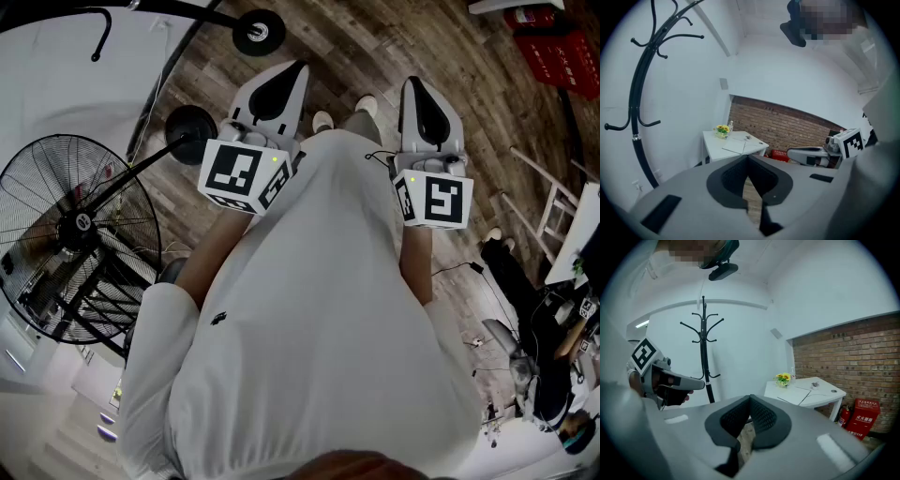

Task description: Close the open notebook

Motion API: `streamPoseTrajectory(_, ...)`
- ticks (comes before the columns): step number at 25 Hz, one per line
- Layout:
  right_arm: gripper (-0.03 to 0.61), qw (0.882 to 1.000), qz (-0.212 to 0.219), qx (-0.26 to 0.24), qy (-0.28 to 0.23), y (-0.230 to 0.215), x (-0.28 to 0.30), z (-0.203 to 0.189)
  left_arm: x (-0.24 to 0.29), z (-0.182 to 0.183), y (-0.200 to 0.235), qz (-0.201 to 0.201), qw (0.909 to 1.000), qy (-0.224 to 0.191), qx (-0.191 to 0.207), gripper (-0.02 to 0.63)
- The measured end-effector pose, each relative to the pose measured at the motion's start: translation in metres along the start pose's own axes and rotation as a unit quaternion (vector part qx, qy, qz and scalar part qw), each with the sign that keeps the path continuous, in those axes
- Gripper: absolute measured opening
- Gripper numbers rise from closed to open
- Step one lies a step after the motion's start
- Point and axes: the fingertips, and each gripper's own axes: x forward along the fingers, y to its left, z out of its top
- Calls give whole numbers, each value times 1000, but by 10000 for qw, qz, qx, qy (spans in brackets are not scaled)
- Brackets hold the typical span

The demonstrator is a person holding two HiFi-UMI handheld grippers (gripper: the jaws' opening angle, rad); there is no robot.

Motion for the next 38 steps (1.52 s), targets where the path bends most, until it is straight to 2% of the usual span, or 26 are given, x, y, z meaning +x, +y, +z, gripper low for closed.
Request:
streamPoseTrajectory(3, 12, 10000, 8, -34, 43, -6, -12, 2, -1, -11, -19, -92, 9999, 103, 24, 9)
streamPoseTrajectory(6, 12, 10000, 48, -6, -12, -19, -20, 9, 5, -16, -31, -8, 9999, 130, -42, 9)
streamPoseTrajectory(13, 12, 9993, 326, -17, -168, -48, -39, 22, 27, 3, -67, 42, 9999, -1, 144, 9)
streamPoseTrajectory(18, 12, 9990, 242, -59, -381, -81, -46, 38, 51, 23, -87, 51, 9995, -154, 267, 9)
streamPoseTrajectory(24, 12, 9988, 239, -176, -402, -126, -59, 36, 86, 26, -123, 26, 9995, -138, 285, 9)
streamPoseTrajectory(30, 12, 9987, 162, -35, -479, -147, -61, 33, 100, 33, -134, 20, 9991, -118, 411, 9)
streamPoseTrajectory(38, 14, 9988, 104, -140, -463, -159, -59, 31, 120, 33, -132, -54, 9992, -131, 382, 9)
